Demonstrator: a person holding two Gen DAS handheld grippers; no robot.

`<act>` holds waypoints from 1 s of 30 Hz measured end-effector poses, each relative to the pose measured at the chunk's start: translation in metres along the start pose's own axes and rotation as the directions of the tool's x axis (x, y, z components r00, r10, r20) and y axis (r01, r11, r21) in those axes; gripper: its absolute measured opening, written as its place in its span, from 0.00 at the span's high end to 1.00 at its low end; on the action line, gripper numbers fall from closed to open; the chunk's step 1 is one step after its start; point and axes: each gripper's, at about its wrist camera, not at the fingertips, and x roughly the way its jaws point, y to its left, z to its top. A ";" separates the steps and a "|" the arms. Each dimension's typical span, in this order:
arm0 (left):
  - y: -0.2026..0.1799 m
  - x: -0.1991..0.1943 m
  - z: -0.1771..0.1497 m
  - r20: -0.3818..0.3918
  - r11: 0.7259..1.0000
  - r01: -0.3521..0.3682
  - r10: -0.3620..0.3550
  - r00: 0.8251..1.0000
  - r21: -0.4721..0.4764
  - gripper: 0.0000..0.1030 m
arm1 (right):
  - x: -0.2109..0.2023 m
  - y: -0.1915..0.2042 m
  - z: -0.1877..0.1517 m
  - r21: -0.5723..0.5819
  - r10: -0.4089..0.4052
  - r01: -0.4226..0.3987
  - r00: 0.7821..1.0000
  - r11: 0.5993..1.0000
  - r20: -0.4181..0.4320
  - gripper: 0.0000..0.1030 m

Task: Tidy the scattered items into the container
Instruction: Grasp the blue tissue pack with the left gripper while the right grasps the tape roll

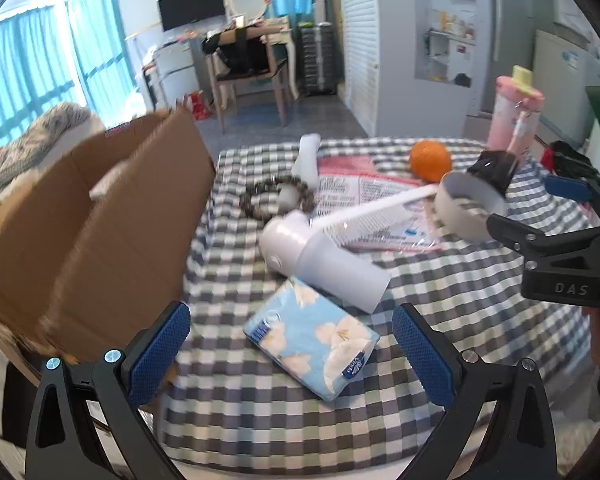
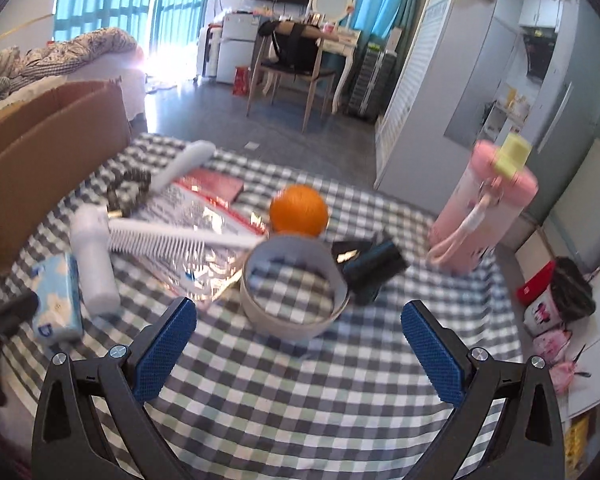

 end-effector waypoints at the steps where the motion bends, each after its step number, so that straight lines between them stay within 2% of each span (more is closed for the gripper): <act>1: -0.001 0.001 -0.003 -0.006 1.000 -0.008 0.008 1.000 -0.006 0.00 | 0.005 -0.002 -0.003 0.008 0.002 -0.002 1.000 1.000 -0.010 0.00; 7: 0.007 0.014 -0.008 -0.034 0.998 -0.008 0.006 0.999 -0.068 0.00 | 0.022 -0.013 -0.010 0.060 0.028 -0.025 0.999 0.998 -0.045 0.00; 12: 0.009 0.022 -0.008 -0.056 0.998 -0.008 0.004 0.998 -0.064 0.00 | 0.034 -0.014 -0.008 0.078 0.042 -0.038 0.998 0.996 -0.053 0.00; 21: 0.008 0.040 -0.009 -0.110 0.992 0.065 -0.077 0.991 -0.107 0.00 | 0.055 -0.013 0.005 0.091 0.068 -0.060 0.995 0.994 -0.078 0.00; 23: 0.005 0.047 -0.010 -0.146 0.994 0.060 -0.072 0.987 -0.090 0.00 | 0.059 -0.013 0.007 0.092 0.065 -0.058 0.995 0.994 -0.080 0.00; 30: 0.005 0.045 -0.011 -0.144 0.996 0.072 -0.080 0.986 -0.061 0.00 | 0.070 -0.012 0.010 0.102 0.069 -0.059 0.993 0.993 -0.098 0.01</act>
